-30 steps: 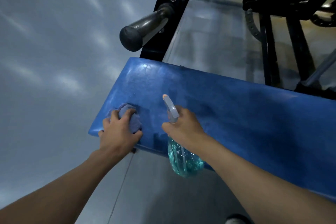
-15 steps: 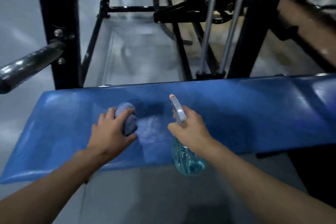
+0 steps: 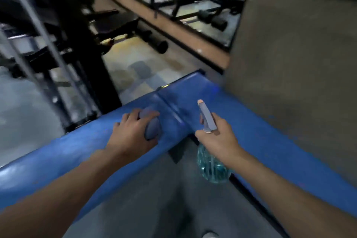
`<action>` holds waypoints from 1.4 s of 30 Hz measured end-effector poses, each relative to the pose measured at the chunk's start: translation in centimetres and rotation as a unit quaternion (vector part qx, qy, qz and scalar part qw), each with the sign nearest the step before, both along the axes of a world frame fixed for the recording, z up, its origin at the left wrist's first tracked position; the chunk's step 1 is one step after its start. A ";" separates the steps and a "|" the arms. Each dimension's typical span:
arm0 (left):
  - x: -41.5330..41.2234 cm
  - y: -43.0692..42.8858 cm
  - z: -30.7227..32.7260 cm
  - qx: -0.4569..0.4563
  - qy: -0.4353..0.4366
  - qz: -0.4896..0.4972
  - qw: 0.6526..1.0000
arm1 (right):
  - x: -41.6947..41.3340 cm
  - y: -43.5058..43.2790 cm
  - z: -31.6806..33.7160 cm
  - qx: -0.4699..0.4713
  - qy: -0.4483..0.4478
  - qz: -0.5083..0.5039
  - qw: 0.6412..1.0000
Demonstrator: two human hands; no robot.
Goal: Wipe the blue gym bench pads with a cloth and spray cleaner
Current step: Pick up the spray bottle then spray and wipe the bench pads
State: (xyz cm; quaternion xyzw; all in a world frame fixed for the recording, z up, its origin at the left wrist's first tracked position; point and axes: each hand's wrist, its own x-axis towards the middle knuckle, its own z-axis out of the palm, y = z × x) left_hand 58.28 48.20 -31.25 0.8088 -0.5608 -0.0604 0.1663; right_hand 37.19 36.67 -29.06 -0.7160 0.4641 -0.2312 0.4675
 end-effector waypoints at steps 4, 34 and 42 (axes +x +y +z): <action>-8.1 -10.4 8.2 -0.028 -0.007 -0.146 0.989 | -10.7 -4.8 8.5 -0.022 -0.045 -0.131 0.990; -62.8 -51.5 31.4 0.072 -0.110 -0.518 0.845 | -61.4 -31.7 33.3 -0.252 -0.065 -0.463 0.847; -63.4 -53.4 30.3 0.017 -0.098 -0.553 0.827 | -61.7 -31.7 33.1 -0.194 0.084 -0.523 0.826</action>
